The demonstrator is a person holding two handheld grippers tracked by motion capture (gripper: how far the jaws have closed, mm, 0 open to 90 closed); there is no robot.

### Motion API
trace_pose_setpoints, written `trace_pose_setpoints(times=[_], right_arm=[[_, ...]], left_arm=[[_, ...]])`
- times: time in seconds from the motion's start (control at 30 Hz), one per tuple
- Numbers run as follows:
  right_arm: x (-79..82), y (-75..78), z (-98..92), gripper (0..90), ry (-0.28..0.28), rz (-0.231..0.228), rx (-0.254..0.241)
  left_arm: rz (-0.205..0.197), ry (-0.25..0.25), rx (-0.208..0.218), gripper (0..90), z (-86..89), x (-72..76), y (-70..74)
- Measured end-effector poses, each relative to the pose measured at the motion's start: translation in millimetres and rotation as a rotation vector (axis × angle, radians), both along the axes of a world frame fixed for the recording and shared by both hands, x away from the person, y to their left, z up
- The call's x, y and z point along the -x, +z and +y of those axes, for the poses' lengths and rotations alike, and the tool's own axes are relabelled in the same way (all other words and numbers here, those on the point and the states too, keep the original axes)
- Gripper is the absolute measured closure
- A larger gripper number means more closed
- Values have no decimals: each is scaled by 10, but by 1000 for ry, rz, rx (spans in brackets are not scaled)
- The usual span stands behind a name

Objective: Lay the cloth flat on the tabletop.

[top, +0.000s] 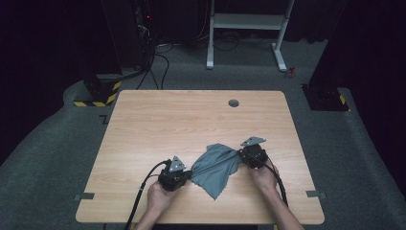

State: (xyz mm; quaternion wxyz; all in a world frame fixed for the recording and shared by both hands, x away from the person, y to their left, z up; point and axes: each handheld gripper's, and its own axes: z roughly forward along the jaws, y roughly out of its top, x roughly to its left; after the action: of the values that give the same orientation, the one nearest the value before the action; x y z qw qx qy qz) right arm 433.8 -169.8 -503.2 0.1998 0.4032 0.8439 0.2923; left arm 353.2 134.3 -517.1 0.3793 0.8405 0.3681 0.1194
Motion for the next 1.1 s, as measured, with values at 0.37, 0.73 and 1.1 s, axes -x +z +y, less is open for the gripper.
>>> trace_pose_setpoints(times=[0.37, 0.73, 1.1], right_arm=[[428, 45, 305, 690, 153, -35, -94], [590, 33, 329, 670, 170, -75, -124], [641, -9, 426, 681, 232, -39, -144]], left_arm=[[-24, 95, 43, 587, -35, -470, 200], [28, 91, 24, 549, -397, -1060, 156], [58, 85, 6, 659, -535, -1204, 57]])
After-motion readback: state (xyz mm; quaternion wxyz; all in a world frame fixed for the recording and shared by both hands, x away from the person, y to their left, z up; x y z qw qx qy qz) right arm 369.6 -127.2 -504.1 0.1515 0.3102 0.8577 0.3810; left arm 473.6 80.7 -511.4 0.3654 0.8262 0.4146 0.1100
